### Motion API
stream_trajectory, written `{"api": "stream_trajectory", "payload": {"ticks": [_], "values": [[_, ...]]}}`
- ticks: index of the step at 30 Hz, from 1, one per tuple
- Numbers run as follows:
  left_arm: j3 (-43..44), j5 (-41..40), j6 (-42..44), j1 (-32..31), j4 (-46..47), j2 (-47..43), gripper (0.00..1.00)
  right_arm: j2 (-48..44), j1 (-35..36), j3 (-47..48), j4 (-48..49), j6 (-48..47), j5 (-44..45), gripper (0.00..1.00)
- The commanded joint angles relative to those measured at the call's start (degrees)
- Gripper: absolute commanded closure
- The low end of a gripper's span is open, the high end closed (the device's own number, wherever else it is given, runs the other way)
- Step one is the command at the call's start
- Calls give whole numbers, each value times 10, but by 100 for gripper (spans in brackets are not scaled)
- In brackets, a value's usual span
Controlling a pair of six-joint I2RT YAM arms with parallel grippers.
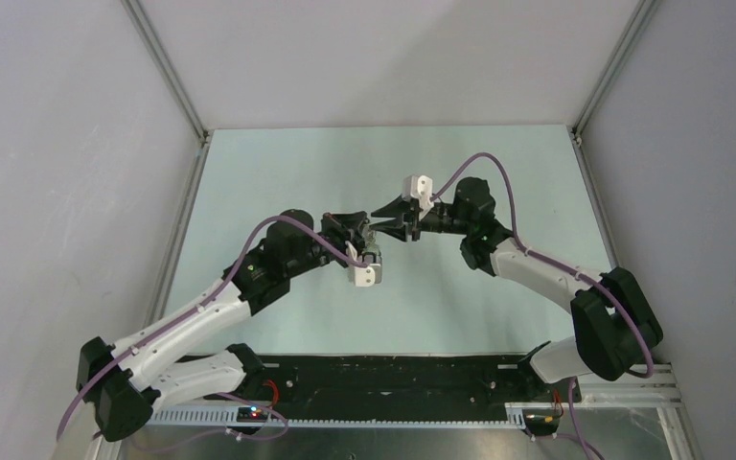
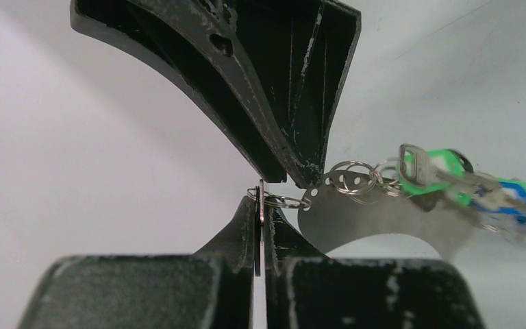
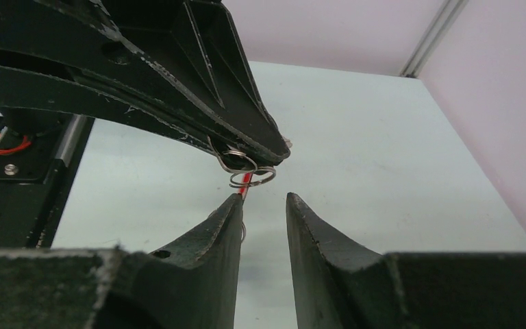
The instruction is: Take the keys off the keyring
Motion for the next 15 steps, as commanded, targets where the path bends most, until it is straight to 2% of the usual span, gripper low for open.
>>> {"api": "stream_trajectory", "payload": {"ticks": [1, 4, 15], "values": [[46, 27, 25, -1, 22, -18, 100, -10, -10, 24, 53, 46, -54, 66], [52, 31, 30, -4, 18, -18, 100, -10, -16, 23, 79, 79, -70, 66], [71, 38, 37, -20, 6, -4, 100, -15, -16, 24, 92, 98, -75, 64]]}}
